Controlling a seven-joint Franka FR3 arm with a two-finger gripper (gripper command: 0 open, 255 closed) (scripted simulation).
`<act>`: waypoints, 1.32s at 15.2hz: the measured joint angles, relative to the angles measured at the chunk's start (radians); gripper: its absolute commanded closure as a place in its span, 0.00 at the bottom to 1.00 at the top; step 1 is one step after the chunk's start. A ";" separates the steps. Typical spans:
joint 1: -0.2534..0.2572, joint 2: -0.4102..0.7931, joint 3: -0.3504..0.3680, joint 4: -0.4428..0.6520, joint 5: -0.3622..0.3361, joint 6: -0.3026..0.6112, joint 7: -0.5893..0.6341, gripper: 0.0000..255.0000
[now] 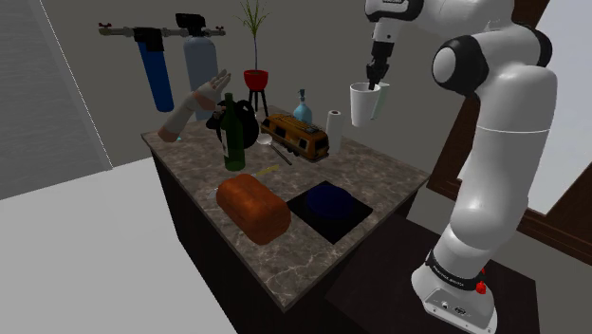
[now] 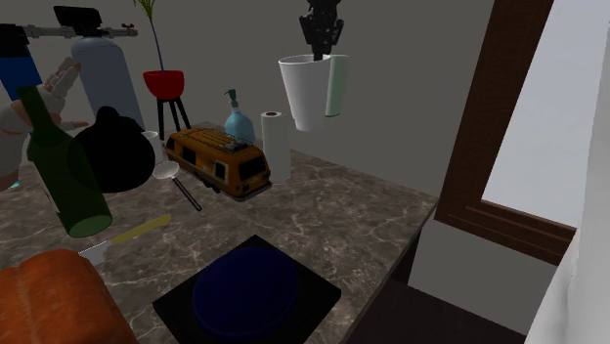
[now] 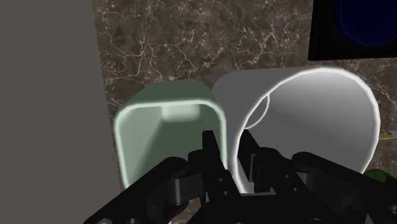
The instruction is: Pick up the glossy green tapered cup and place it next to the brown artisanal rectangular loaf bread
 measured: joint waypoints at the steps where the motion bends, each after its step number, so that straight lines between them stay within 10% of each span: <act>1: 0.033 -0.053 0.005 -0.064 -0.029 0.020 0.028 1.00; 20: 0.267 -0.579 0.301 -0.614 -0.214 0.104 0.560 1.00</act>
